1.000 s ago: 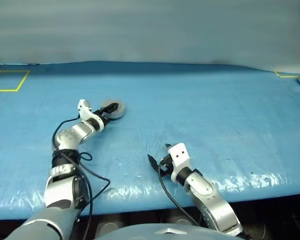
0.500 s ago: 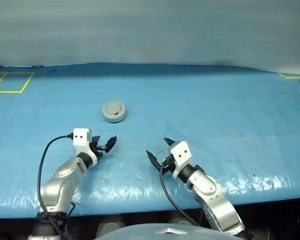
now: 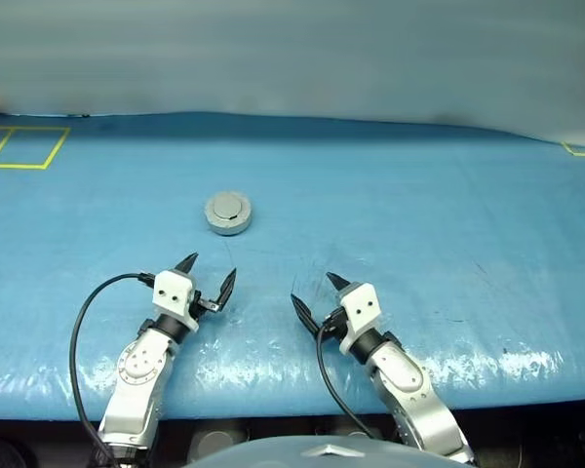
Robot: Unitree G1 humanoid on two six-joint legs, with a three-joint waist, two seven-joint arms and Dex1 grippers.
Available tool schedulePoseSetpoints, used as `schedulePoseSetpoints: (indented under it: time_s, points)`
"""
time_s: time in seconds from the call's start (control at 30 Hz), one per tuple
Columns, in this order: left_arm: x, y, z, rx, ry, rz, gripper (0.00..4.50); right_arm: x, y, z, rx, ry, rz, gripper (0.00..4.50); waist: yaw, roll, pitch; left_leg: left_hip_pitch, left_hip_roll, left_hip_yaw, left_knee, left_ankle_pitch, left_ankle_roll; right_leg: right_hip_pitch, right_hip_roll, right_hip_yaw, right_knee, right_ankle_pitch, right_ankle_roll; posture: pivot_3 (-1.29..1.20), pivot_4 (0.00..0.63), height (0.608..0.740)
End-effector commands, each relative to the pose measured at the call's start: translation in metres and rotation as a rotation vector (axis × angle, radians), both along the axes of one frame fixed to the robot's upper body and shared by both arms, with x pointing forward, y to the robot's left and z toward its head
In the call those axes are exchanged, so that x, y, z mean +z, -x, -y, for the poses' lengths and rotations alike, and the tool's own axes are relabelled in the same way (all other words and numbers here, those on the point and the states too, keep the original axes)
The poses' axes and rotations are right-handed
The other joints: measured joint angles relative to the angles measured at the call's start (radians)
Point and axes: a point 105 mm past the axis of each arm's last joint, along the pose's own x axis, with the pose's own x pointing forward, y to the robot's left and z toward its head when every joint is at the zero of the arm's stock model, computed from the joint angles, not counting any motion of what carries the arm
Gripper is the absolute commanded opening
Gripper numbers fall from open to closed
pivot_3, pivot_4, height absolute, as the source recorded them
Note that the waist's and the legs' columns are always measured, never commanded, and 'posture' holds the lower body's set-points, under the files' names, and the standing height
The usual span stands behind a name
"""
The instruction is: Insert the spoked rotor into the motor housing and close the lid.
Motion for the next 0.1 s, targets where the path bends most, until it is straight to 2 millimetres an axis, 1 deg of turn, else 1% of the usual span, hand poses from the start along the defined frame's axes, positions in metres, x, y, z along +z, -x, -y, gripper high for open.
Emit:
schedulePoseSetpoints:
  time_s: [0.03,0.1]
  points:
    - [0.0031,0.0009,0.0003,-0.011,0.029,0.008,4.47,0.0079,-0.0033,0.0032,-0.011,0.003,0.038,4.50,-0.001,0.000,0.000,0.000,0.000,0.000,0.000,0.000,0.000,0.000,0.000,0.000,0.000,0.000,0.000,0.00,0.150,0.740]
    - [0.0008,0.0015,0.0024,-0.026,0.046,-0.012,4.47,0.0064,-0.0029,0.0039,-0.011,0.009,0.031,4.50,-0.001,0.000,0.000,0.000,0.000,0.000,0.001,0.000,0.000,0.000,0.001,0.000,0.000,0.000,0.000,0.00,0.150,0.740]
